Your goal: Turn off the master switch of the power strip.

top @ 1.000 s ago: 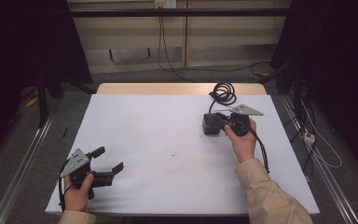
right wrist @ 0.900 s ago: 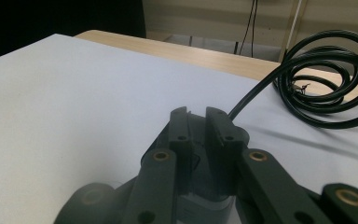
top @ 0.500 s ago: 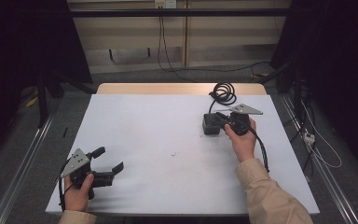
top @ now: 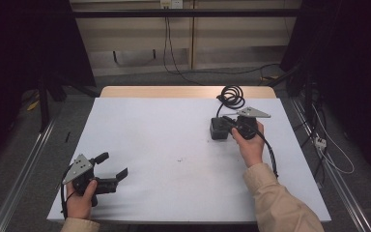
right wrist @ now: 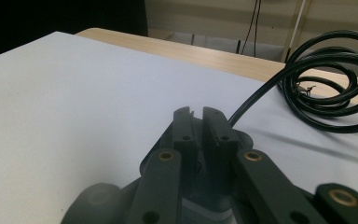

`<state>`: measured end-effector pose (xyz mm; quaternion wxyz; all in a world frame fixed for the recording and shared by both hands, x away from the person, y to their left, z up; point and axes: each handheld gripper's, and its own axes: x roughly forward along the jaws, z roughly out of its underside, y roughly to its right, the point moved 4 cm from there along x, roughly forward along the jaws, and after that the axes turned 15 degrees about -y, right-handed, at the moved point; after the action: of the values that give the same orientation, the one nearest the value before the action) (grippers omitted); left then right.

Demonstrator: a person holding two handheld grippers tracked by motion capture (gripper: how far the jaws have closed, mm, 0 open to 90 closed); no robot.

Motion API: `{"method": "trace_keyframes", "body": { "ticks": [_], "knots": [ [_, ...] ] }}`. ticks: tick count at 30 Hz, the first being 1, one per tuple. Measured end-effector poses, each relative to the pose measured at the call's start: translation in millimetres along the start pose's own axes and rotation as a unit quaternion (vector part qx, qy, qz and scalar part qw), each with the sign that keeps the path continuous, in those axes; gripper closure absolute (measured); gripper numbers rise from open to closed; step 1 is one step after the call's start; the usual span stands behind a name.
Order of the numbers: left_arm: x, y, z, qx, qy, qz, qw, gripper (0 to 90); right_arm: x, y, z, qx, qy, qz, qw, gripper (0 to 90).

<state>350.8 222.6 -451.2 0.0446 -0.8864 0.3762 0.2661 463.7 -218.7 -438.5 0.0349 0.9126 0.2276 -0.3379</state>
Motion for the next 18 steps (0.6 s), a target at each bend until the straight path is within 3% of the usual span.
{"method": "trace_keyframes", "body": {
  "ticks": [18],
  "knots": [
    [-0.2,0.0,0.3,0.000,0.000,-0.001,1.0000,2.4,5.3,-1.1,2.2,-0.003,-0.009,-0.005,0.9999,90.0]
  ]
}}
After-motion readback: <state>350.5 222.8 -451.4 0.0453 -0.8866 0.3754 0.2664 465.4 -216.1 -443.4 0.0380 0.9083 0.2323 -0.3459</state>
